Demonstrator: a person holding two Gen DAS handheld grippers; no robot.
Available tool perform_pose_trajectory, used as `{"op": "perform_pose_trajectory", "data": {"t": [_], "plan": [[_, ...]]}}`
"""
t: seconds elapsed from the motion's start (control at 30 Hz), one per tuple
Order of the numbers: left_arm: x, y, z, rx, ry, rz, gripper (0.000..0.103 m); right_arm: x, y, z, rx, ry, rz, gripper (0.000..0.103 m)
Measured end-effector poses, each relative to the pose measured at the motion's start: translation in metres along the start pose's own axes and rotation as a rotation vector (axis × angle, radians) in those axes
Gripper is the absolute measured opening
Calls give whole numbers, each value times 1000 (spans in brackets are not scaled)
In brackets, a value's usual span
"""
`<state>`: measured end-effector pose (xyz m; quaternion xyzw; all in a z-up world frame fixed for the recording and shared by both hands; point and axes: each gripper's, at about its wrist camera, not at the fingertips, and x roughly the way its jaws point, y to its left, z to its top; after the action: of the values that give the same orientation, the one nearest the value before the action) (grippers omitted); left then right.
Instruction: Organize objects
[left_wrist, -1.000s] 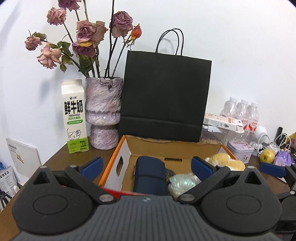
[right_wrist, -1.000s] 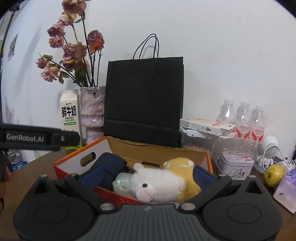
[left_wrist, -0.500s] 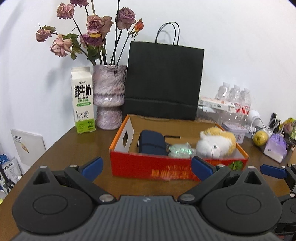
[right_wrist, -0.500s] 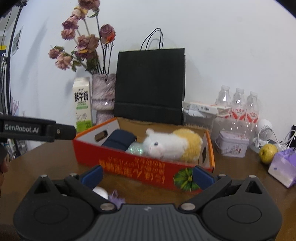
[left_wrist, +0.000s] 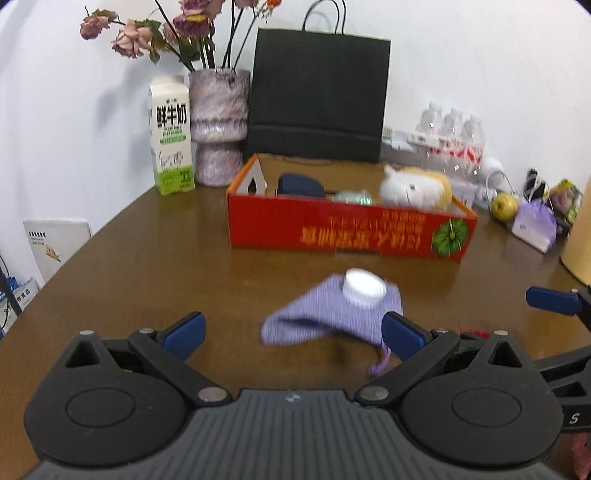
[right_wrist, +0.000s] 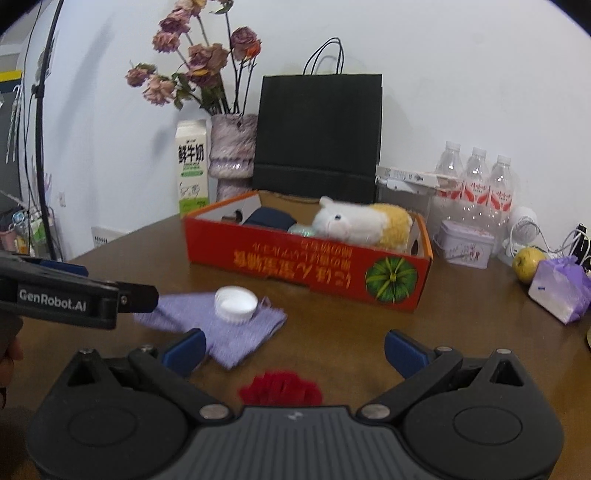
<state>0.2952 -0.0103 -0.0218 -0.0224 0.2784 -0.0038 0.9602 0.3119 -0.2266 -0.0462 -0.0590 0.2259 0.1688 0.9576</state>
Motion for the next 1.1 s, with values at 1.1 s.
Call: {"op": "perform_pose_trajectory", "data": {"t": [1.1], "plan": [[28, -3, -31, 45, 132, 28, 103, 0, -13, -27, 103, 116, -49, 103]]}}
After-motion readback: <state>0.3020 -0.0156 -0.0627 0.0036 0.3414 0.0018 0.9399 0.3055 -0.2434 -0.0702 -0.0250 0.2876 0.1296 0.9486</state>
